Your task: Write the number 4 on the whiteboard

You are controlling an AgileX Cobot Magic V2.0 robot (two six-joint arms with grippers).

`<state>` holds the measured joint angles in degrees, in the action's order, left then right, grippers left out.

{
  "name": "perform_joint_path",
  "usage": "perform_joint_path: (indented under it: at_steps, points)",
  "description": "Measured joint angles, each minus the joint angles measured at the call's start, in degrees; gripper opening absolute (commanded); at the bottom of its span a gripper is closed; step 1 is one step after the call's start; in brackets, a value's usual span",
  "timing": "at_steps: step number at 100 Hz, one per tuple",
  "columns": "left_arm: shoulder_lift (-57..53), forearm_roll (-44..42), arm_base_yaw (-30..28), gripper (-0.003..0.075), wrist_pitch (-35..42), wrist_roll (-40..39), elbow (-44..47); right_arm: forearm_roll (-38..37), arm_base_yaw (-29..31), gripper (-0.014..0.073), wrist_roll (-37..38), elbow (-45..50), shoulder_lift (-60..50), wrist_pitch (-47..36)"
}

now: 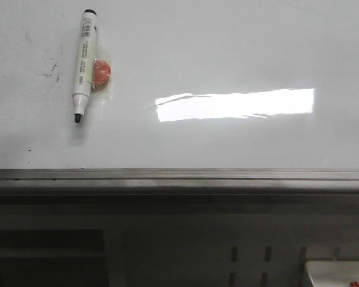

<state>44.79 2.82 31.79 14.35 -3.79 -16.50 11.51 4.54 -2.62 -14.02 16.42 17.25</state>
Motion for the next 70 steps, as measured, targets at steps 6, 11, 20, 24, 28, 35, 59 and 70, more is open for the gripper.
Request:
perform_joint_path:
  at_steps: [6, 11, 20, 24, 28, 35, 59, 70]
  points:
    - [3.7, 1.6, 3.6, 0.0511, 3.2, 0.0, 0.0, 0.0, 0.0, -0.0064, 0.0, 0.0, 0.0, 0.0]
    - [6.6, 2.3, 5.7, 0.0511, 5.3, 0.0, 0.0, 0.0, 0.0, -0.0064, 0.0, 0.0, 0.0, 0.0]
    - [11.6, 3.5, 8.5, 0.0511, 8.9, -0.1, -0.1, 0.0, 0.0, -0.0064, 0.0, 0.0, 0.0, 0.0]
    - [13.2, 4.0, 9.6, 0.0511, 10.0, -0.4, -0.4, 0.0, 0.0, -0.0064, 0.0, 0.0, 0.0, 0.1]
    - [15.0, 4.4, 10.5, 0.0511, 11.2, -0.6, -0.8, 0.0, 0.0, -0.0064, 0.0, 0.0, 0.0, 0.1]
    - [17.6, 4.7, 12.0, 0.0511, 12.1, -0.9, -2.3, 0.0, 0.0, -0.0064, 0.0, 0.0, 0.0, 0.1]
    - [24.7, 6.9, 13.0, 0.0505, 13.6, -1.0, -7.0, 0.0, 0.0, -0.0064, 0.0, 0.0, 0.0, 0.1]
    - [26.5, 9.5, 13.0, 0.0449, 13.8, -1.0, -7.2, 0.0, 0.0, -0.0064, 0.0, 0.0, 0.0, 0.1]
